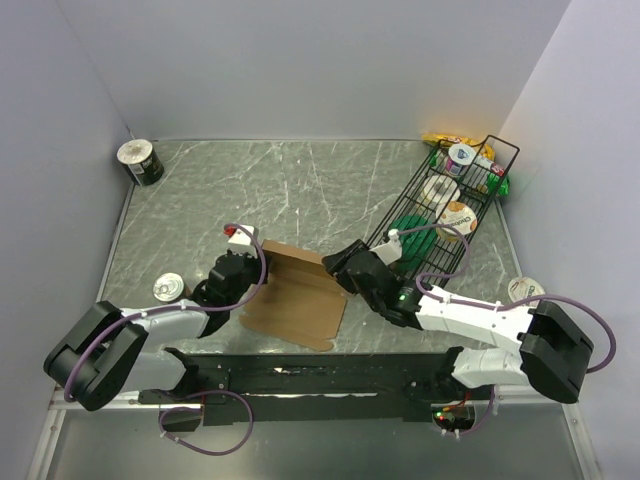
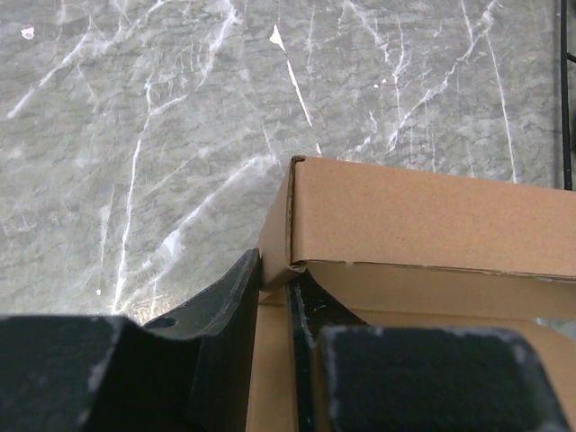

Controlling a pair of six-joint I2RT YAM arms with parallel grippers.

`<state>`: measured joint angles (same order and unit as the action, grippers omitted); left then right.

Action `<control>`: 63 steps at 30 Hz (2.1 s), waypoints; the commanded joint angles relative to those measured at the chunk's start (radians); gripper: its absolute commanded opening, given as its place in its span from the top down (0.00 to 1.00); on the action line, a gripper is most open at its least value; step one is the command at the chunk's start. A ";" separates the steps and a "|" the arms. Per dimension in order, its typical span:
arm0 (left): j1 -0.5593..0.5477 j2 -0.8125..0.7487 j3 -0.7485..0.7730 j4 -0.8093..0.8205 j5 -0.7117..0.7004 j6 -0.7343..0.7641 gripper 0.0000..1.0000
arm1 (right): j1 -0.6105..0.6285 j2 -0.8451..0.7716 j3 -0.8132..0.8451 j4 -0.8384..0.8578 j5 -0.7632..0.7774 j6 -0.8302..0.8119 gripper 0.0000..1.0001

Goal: Fold the paper box

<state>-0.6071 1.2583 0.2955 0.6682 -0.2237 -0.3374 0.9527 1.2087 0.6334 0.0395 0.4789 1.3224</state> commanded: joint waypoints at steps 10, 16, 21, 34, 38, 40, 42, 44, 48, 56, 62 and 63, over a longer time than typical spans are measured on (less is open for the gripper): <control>-0.013 0.012 0.034 0.018 0.004 -0.005 0.82 | 0.070 -0.130 -0.069 -0.147 0.090 -0.132 0.20; -0.014 0.006 0.079 -0.102 -0.063 -0.028 0.84 | 0.175 -0.166 -0.092 -0.348 0.190 -0.075 0.23; -0.014 0.038 0.143 -0.200 -0.066 -0.029 0.80 | 0.222 -0.114 -0.107 -0.340 0.196 -0.056 0.26; -0.014 0.043 0.162 -0.249 -0.055 0.000 0.78 | 0.087 -0.029 -0.110 -0.202 0.185 -0.190 0.32; -0.014 0.041 0.163 -0.252 -0.036 -0.003 0.78 | 0.063 0.066 -0.081 -0.156 0.158 -0.222 0.36; -0.014 0.038 0.162 -0.252 -0.032 -0.006 0.78 | 0.060 0.110 -0.075 -0.113 0.156 -0.230 0.36; -0.014 0.036 0.162 -0.254 -0.034 -0.003 0.78 | 0.051 0.133 -0.069 -0.102 0.150 -0.219 0.37; -0.014 0.043 0.168 -0.259 -0.032 -0.003 0.78 | 0.050 0.153 -0.072 -0.070 0.155 -0.226 0.37; -0.014 0.046 0.171 -0.265 -0.028 -0.011 0.78 | 0.005 0.175 -0.087 0.000 0.138 -0.236 0.37; -0.014 0.043 0.172 -0.271 -0.016 -0.015 0.78 | -0.071 0.225 -0.083 0.080 0.081 -0.285 0.41; -0.014 0.039 0.174 -0.277 -0.020 -0.015 0.78 | -0.075 0.272 -0.052 0.062 0.040 -0.276 0.44; -0.014 0.038 0.174 -0.277 -0.020 -0.015 0.78 | -0.074 0.272 -0.051 0.060 0.035 -0.273 0.46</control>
<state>-0.6170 1.2987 0.4385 0.4038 -0.2596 -0.3523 0.9047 1.4555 0.5529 0.0864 0.5606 1.0176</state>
